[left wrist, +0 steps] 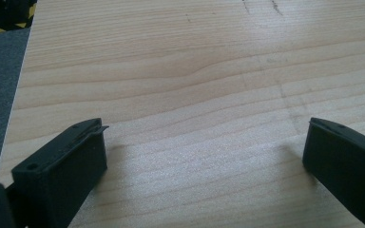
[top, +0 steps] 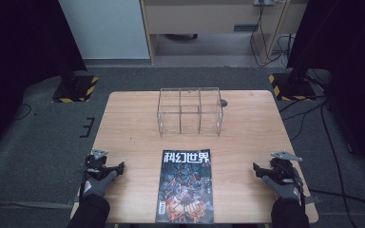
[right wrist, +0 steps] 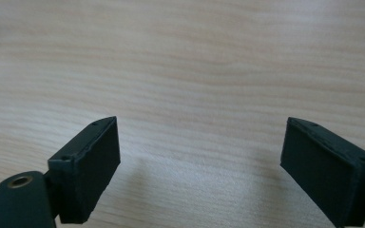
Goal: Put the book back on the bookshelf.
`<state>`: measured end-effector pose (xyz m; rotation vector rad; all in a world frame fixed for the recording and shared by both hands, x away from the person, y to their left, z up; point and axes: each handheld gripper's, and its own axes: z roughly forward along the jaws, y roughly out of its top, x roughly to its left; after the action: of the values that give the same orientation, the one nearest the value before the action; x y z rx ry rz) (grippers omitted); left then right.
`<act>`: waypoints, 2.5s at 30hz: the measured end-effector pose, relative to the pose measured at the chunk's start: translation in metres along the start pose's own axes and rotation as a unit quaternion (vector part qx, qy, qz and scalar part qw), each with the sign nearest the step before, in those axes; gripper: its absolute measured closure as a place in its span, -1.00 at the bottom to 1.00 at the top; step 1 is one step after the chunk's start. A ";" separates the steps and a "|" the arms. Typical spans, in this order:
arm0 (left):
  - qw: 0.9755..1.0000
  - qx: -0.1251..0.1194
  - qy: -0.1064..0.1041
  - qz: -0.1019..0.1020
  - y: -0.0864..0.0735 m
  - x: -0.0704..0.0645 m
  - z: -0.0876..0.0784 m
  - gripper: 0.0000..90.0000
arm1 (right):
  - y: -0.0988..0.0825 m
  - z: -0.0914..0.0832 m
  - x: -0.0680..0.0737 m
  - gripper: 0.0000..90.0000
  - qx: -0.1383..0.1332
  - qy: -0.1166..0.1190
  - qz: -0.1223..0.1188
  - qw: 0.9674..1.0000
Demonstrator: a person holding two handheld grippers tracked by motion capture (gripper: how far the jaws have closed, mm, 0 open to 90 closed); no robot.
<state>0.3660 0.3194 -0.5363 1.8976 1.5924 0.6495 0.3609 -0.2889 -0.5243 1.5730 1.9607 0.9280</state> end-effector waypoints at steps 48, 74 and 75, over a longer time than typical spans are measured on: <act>0.995 -0.026 -0.092 -0.014 0.006 -0.024 -0.021 -0.65 | 0.055 -0.038 0.091 -0.52 -0.085 0.102 -0.067 0.989; 0.987 -0.050 -0.151 0.019 0.009 -0.065 -0.033 -0.66 | 0.033 -0.011 0.131 -0.55 -0.037 0.131 -0.097 0.986; 0.987 -0.050 -0.153 0.021 0.009 -0.067 -0.033 -0.66 | 0.032 -0.010 0.133 -0.55 -0.034 0.131 -0.097 0.986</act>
<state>0.3380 0.2563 -0.5065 1.8583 1.3052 0.4210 0.3426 -0.1584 -0.4862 1.2473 2.1874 1.1547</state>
